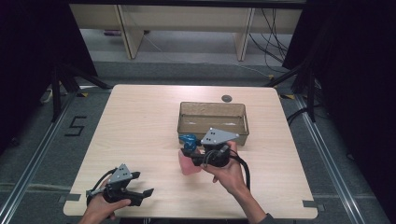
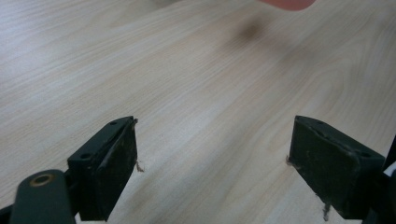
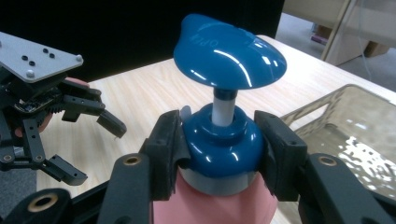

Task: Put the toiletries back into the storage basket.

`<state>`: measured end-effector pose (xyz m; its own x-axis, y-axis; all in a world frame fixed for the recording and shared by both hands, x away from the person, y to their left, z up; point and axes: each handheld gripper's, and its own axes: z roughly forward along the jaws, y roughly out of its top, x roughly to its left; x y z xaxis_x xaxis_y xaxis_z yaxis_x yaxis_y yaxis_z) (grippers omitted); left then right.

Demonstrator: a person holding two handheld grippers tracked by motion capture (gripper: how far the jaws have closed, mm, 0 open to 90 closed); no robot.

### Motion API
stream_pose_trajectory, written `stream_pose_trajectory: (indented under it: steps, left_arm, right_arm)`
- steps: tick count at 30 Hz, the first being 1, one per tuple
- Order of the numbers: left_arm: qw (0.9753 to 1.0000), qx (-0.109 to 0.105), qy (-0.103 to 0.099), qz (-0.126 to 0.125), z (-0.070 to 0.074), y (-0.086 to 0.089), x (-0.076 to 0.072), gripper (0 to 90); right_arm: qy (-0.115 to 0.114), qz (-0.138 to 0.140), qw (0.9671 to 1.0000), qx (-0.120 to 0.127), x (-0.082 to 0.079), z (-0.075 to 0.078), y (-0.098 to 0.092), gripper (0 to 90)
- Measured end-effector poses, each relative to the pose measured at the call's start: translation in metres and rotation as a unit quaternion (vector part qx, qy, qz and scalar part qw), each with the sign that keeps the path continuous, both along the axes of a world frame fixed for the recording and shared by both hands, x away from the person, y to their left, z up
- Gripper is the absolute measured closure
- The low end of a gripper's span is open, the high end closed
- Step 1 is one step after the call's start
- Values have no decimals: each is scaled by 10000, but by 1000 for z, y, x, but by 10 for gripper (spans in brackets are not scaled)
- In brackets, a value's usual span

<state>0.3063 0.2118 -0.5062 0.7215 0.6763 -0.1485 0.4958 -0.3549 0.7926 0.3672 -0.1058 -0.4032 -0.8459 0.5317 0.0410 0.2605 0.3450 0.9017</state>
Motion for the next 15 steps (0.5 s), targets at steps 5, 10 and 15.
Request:
stream_pose_trajectory:
  steps: [5,10,15]
  left_arm:
    - [10000,-35,0,18,0,-1,0,148]
    - [10000,-47,-25,64,-1,-1,0,148]
    - [10000,-49,-26,66,-1,-1,0,148]
  right_arm:
    - [-192,-68,9998,9,4,8,-10,535]
    - [-66,-213,9997,94,4,15,-19,536]
    - [-91,-350,9993,106,7,22,-30,535]
